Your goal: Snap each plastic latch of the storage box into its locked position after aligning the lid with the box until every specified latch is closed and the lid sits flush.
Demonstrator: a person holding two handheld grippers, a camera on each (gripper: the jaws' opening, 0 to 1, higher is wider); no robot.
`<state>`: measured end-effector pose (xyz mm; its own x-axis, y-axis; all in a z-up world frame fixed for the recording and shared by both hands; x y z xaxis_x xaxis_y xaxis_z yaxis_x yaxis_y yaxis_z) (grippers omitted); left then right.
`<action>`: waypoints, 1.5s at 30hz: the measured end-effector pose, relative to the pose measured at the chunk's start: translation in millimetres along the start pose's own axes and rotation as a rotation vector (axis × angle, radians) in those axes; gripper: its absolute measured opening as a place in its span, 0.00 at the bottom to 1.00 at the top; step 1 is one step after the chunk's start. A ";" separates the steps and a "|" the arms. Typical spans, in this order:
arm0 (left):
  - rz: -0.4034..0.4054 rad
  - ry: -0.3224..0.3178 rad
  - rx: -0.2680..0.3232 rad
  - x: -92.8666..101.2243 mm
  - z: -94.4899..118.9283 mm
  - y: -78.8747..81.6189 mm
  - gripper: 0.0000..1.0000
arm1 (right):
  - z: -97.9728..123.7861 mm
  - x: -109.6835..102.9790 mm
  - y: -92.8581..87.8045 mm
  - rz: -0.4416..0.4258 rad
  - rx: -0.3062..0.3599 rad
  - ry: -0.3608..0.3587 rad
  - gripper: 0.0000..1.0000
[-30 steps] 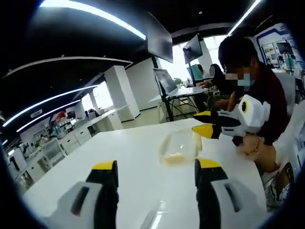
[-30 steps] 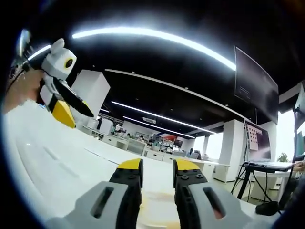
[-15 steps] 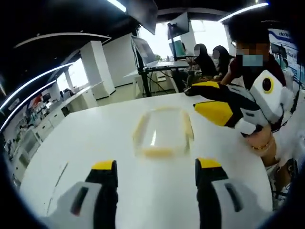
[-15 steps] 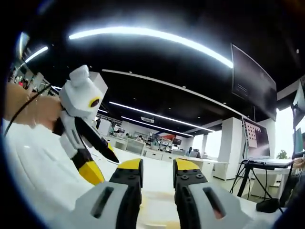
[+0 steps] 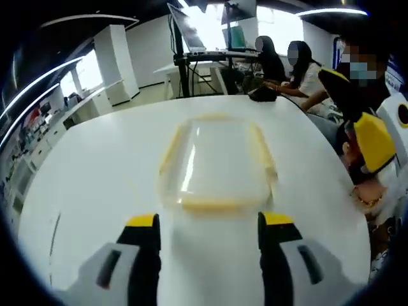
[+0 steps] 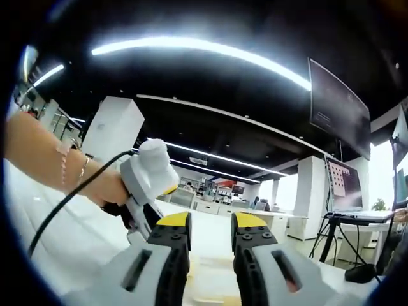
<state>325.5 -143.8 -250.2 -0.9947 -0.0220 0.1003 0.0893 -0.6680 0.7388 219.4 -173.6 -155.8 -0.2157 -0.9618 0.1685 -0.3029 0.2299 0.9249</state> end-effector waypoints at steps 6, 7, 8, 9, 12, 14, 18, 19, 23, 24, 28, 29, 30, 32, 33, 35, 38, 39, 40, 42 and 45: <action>0.024 -0.047 0.002 1.6 -8.1 -5.8 0.60 | -0.4 -4.1 -0.2 0.003 -0.004 0.016 0.24; 0.023 -0.048 -0.001 1.2 -8.9 -7.0 0.60 | -0.4 -4.2 0.0 0.001 -0.003 0.017 0.24; 0.021 -0.048 -0.007 0.8 -9.6 -8.3 0.60 | -0.2 -4.3 0.2 -0.003 -0.003 0.017 0.24; 0.019 -0.051 -0.014 0.0 -10.2 -9.7 0.60 | -0.2 -4.1 0.3 -0.005 -0.003 0.016 0.24; 0.014 -0.055 -0.015 -1.5 -11.5 -11.1 0.60 | 0.4 -4.2 0.8 -0.019 -0.003 0.017 0.24; 0.020 -0.062 -0.009 -1.8 -13.0 -11.7 0.60 | 0.9 -4.4 1.0 -0.027 -0.004 0.018 0.24; 0.018 -0.073 0.005 -1.8 -15.9 -9.9 0.59 | 0.3 -3.3 0.7 -0.035 -0.011 0.018 0.24; 0.018 -0.075 0.008 -2.0 -16.9 -9.4 0.59 | -0.5 -2.1 0.5 -0.038 -0.015 0.018 0.24; 0.022 -0.076 0.012 -3.2 -18.3 -8.8 0.59 | -6.8 0.6 5.6 -0.030 -0.041 0.057 0.25; 0.022 -0.076 0.012 -3.6 -19.0 -8.3 0.59 | -10.6 6.1 8.2 0.026 -0.050 0.069 0.25; 0.019 -0.078 0.015 -4.2 -21.0 -6.1 0.59 | -28.8 34.4 7.8 0.157 -0.092 0.082 0.25; 0.018 -0.079 0.017 -4.0 -21.3 -5.7 0.59 | -36.8 46.6 4.6 0.186 -0.118 0.090 0.25; 0.017 -0.079 0.018 -3.9 -21.4 -5.6 0.59 | -42.8 56.7 1.2 0.212 -0.145 0.095 0.25; 0.015 -0.080 0.019 -3.9 -21.2 -5.7 0.60 | -54.3 74.3 -7.5 0.279 -0.200 0.119 0.25; 0.016 -0.080 0.020 -3.9 -21.2 -5.8 0.60 | -59.8 83.8 -11.1 0.302 -0.226 0.117 0.25; 0.013 -0.081 0.020 -3.9 -21.0 -5.6 0.60 | -69.5 98.0 -15.3 0.349 -0.245 0.121 0.24; 0.012 -0.082 0.020 -4.1 -20.9 -5.3 0.60 | -85.3 117.6 -28.4 0.496 -0.290 0.165 0.22; 0.012 -0.083 0.021 -4.4 -20.9 -5.2 0.60 | -88.8 121.3 -33.0 0.551 -0.305 0.187 0.22; 0.011 -0.084 0.022 -4.6 -20.9 -5.1 0.60 | -92.3 124.8 -37.6 0.606 -0.320 0.209 0.22; 0.008 -0.087 0.025 -5.2 -21.0 -4.8 0.60 | -97.3 131.1 -55.1 0.757 -0.379 0.312 0.23; 0.008 -0.088 0.026 -6.0 -20.9 -4.5 0.61 | -99.6 133.7 -70.9 0.732 -0.454 0.436 0.22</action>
<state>330.0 -156.2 -268.1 -0.9858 0.0387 0.1633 0.0995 -0.6488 0.7544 304.5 -333.2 -164.9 0.1829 -0.5948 0.7828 0.1775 0.8031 0.5688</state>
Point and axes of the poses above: the point that each gripper's makers call its tool centre point, and the gripper's own axes: z roughly backward along the fingers, x roughly to its right, y roughly out of its top, the point moved 3 cm from there along z, roughly backward along the fingers, and after that the axes turned 14 degrees about -y, right-handed, at the moved point
